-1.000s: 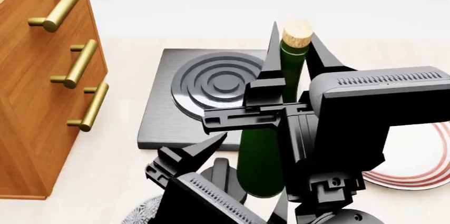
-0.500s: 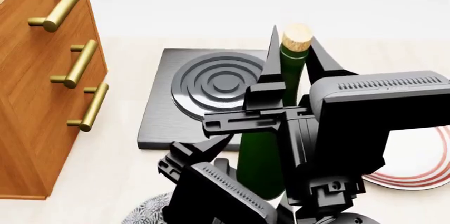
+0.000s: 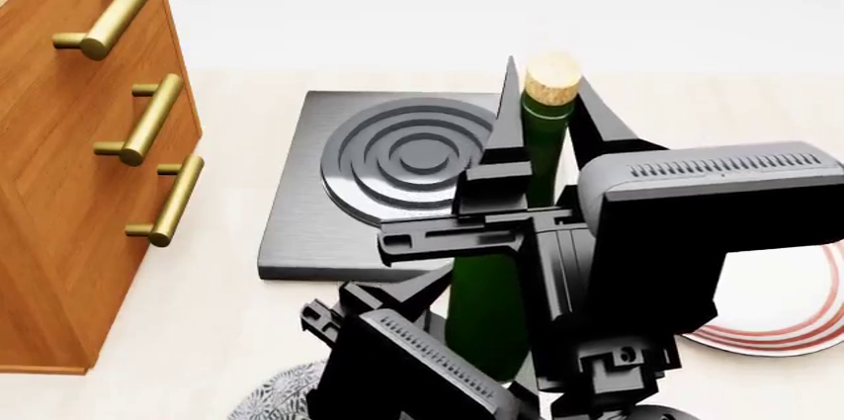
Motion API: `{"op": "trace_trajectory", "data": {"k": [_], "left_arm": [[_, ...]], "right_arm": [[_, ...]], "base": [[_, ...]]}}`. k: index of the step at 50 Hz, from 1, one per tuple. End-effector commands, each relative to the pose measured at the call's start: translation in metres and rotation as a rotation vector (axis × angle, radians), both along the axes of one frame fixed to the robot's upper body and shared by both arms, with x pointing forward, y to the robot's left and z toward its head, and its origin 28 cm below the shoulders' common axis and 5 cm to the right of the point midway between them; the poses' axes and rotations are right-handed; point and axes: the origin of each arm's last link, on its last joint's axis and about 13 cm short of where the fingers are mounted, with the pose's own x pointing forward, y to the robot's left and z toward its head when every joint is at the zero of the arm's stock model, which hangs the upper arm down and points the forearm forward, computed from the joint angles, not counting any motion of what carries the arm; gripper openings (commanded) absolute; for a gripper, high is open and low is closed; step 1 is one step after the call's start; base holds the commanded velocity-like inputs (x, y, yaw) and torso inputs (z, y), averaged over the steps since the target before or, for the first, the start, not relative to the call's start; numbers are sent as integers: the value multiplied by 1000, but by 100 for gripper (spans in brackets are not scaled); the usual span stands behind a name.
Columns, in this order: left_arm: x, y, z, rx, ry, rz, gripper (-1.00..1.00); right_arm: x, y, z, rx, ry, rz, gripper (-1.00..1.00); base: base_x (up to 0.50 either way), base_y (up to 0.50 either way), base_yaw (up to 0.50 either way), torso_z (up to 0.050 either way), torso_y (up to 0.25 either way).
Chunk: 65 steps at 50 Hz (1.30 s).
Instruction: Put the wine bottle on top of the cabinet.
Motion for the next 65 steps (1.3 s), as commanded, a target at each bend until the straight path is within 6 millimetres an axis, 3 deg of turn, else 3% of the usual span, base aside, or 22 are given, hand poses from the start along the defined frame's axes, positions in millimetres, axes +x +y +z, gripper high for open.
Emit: {"op": "trace_trajectory", "data": {"k": [1, 2, 25, 42, 54, 65], "left_arm": [[2, 1, 5, -32, -6, 27, -100], [2, 2, 5, -33, -6, 28, -100], [3, 4, 8, -30, -15, 35, -100], [31, 20, -8, -1, 26, 127, -100], [39, 40, 7, 0, -11, 188, -100], [49, 64, 41, 8, -82, 270, -100]], "right_arm": [[-1, -3, 1, -4, -18, -27, -100], [0, -3, 0, 7, -7, -38, 100], [-5, -1, -8, 2, 7, -11, 100], [-35, -11, -6, 9, -26, -25, 100], [-58, -19, -9, 22, -43, -55, 100], [-85, -21, -16, 0, -56, -83, 100]], "base": [[0, 0, 0, 0, 10], [0, 0, 0, 0, 0], [0, 0, 0, 0, 0], [0, 0, 0, 0, 1], [0, 0, 0, 1, 1], [0, 0, 0, 0, 1]]}}
